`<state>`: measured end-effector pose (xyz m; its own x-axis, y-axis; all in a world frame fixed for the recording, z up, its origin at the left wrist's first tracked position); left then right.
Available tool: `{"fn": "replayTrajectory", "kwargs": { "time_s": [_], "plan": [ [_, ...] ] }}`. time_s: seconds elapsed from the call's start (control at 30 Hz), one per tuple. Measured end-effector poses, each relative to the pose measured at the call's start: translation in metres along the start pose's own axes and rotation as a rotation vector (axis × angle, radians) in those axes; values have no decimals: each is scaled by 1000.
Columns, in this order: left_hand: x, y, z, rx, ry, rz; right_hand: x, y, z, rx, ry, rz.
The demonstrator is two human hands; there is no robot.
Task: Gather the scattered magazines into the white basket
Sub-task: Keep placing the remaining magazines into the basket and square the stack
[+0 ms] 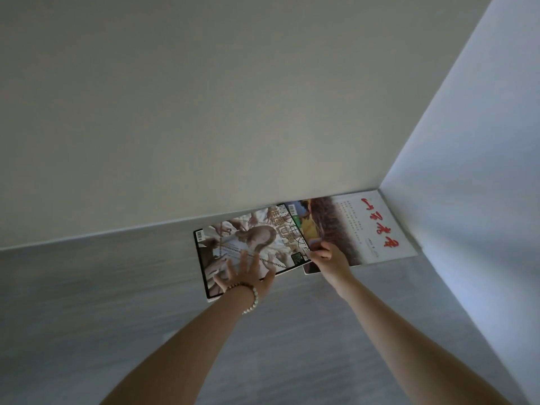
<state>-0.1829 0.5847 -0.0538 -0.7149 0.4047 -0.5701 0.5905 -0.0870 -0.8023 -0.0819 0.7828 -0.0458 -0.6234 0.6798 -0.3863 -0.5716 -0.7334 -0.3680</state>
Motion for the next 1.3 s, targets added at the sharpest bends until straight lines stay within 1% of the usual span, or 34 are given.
{"fn": "replayTrajectory", "kwargs": {
  "time_s": [0.07,0.13,0.17,0.23,0.3,0.4,0.5,0.57,0.63,0.73,0.83,0.9,0.93,1.0,1.07,1.17,1.23,1.3],
  "plan": [
    [-6,6,0,19,6,67,6,15,8,-115,-4,3],
    [-11,10,-2,-11,40,122,7,27,11,-81,46,0],
    [-12,9,-2,-67,69,133,4,31,13,-49,67,1],
    [-15,-5,3,-226,129,99,-2,37,22,-3,49,29],
    [-18,-31,23,-309,148,-11,-12,44,39,90,1,91],
    [-28,-77,77,-444,87,-261,-32,58,80,210,-57,167],
    [-48,-118,145,-604,-13,-463,-59,91,133,186,-136,294],
    [-63,-138,191,-673,-63,-524,-82,121,168,140,-199,377],
    [-82,-153,240,-797,-79,-522,-109,157,198,97,-237,449],
    [-124,-168,316,-965,-27,-529,-150,224,230,54,-258,541],
    [-176,-172,397,-1171,-5,-601,-191,297,254,124,-248,560],
    [-212,-175,447,-1266,-19,-678,-224,351,272,196,-234,588],
    [-230,-177,473,-1284,-58,-723,-243,379,281,224,-222,622],
    [-265,-180,526,-1317,-128,-840,-284,439,298,243,-211,741],
    [-301,-181,579,-1416,-172,-990,-328,495,306,186,-228,868],
    [-349,-175,646,-1583,-254,-1184,-384,561,306,17,-346,970],
    [-371,-167,686,-1628,-288,-1237,-415,599,307,-43,-417,1023],
    [-384,-158,719,-1643,-306,-1221,-440,630,309,-76,-485,1031]
  ]
}}
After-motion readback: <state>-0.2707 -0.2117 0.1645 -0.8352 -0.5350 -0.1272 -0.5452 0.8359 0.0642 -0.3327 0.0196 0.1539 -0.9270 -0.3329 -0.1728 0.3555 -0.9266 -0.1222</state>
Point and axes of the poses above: each hand's wrist, its own x-axis towards the middle knuckle, its own y-axis out of the palm, z = x × y, the point moved 8 cm from there along x, towards the middle knuckle
